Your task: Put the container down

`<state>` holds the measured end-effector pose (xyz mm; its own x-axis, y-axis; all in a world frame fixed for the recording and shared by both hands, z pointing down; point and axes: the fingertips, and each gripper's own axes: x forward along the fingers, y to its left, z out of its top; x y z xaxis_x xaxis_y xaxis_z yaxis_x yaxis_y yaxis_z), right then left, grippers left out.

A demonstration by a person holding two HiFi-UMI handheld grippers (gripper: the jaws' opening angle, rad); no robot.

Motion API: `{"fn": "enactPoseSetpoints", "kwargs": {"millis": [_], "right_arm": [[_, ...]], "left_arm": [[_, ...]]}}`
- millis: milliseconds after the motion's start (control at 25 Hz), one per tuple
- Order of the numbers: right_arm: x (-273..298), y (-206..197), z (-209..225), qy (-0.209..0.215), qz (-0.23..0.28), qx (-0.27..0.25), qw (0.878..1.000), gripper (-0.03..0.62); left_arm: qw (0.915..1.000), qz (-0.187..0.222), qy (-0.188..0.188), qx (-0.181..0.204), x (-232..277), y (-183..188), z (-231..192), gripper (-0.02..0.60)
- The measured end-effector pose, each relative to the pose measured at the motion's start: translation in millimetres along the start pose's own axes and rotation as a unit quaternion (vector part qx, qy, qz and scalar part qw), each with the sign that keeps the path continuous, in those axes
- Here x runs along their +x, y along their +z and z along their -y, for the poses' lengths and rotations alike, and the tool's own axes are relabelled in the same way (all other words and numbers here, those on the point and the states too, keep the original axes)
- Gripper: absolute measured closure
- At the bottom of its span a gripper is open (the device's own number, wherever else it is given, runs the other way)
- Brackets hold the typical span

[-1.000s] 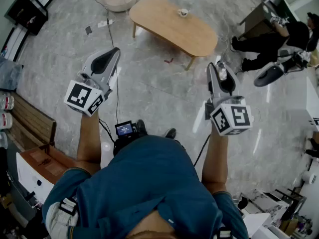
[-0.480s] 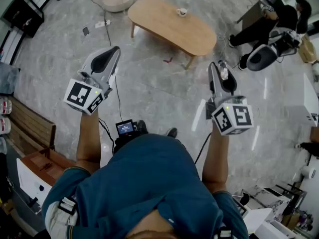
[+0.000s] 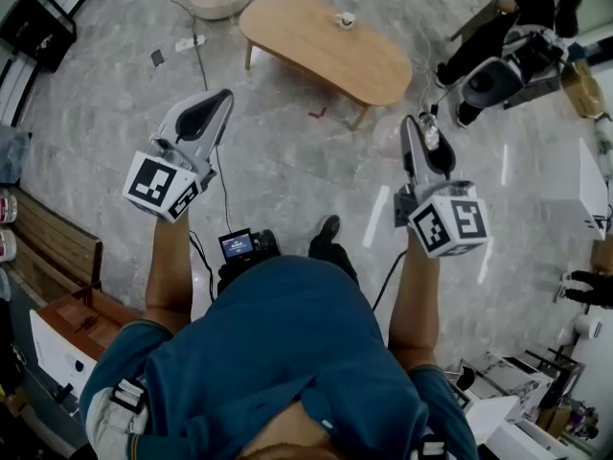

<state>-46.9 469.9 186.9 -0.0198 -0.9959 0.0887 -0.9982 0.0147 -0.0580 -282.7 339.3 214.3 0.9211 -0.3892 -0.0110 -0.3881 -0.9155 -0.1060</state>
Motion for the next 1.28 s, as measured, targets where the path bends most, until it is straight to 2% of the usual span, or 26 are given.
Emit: {"fn": "enactPoseSetpoints", "kwargs": {"millis": [280,600,960,1280], "right_arm": [[34,-8,50,0.023,0.002,0.004,1.0,0.476],[79,-7,109,0.073,-0.004,0.005,0.997,0.476],[117,-10,171,0.117,-0.005,0.013,0.993,0.476],[146,-14,213,0.137,-0.005,0.027,0.99,0.476]], "left_arm": [[0.9993,-0.015,0.032,0.01,39,-10,-7,0.584],[0.9965,-0.028,0.077,0.014,97,-8,-7,0.585],[0.9925,-0.045,0.112,0.02,156,-12,1,0.584],[0.9887,-0.064,0.132,0.031,198,-11,-3,0.584]]}}
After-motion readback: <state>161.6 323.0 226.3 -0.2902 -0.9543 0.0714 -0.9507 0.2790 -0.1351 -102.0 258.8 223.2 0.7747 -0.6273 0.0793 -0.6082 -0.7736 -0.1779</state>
